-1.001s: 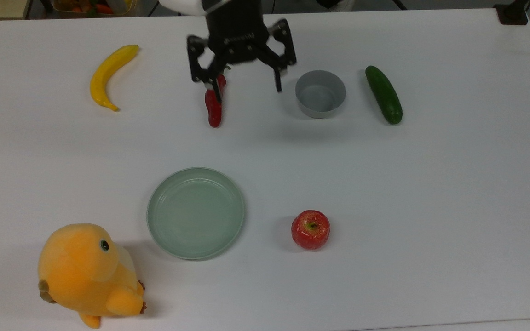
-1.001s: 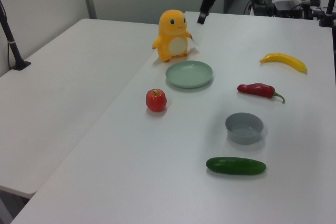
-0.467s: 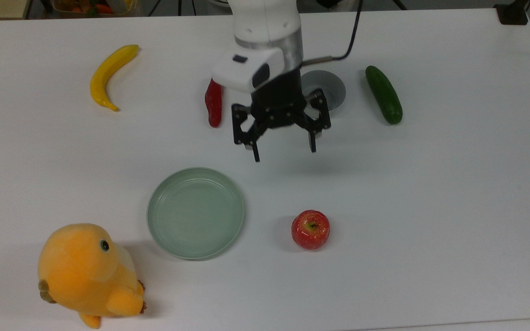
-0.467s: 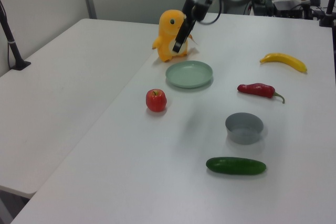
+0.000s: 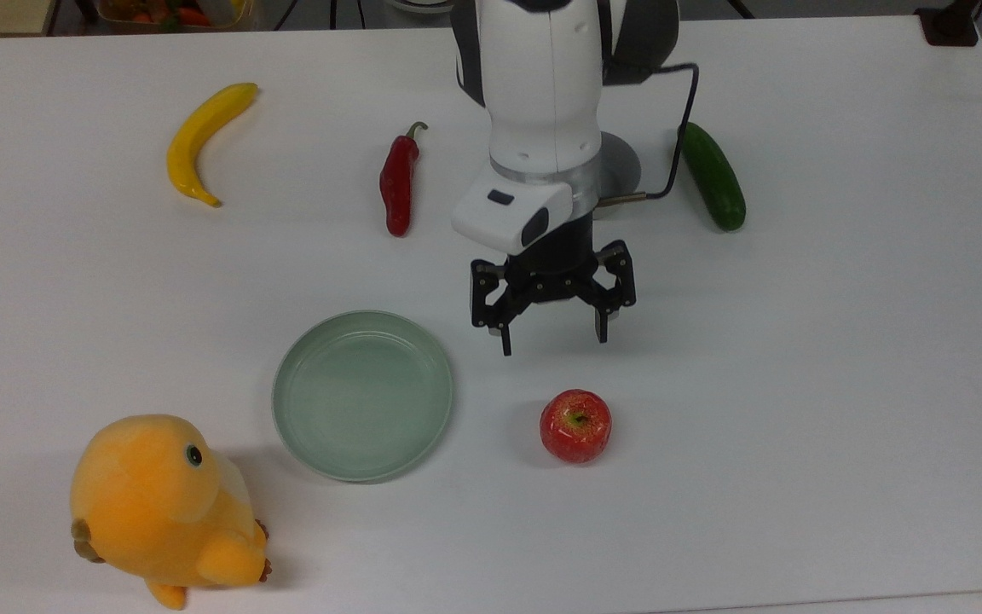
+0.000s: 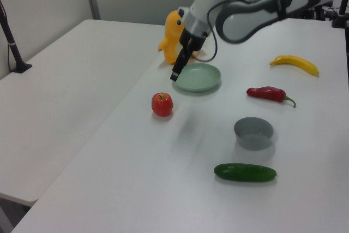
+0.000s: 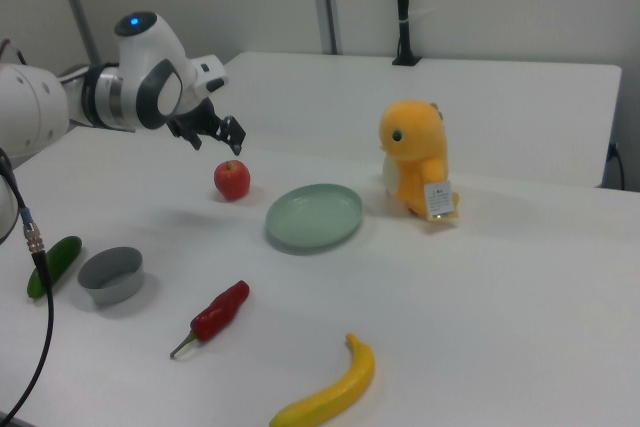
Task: Put the red apple in the bowl
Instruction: 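Move the open gripper down over the red apple, then close the gripper around the red apple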
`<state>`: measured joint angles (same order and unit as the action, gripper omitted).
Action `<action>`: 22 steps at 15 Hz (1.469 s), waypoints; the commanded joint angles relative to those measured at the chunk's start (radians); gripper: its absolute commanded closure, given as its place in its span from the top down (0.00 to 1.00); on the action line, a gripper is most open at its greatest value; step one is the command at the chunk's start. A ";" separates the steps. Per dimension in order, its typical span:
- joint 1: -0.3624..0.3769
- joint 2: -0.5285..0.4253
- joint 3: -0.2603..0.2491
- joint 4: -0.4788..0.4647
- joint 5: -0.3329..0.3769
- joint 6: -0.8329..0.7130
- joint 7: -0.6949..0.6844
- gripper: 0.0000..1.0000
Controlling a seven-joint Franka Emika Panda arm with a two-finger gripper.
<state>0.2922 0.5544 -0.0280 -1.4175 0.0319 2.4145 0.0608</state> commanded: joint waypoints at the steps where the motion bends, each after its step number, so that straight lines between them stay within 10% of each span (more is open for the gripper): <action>1: 0.011 0.090 -0.012 0.078 -0.044 0.038 0.057 1.00; 22: 0.058 0.262 -0.012 0.127 -0.329 0.258 0.289 1.00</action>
<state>0.3356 0.7866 -0.0285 -1.3142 -0.2645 2.6311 0.3175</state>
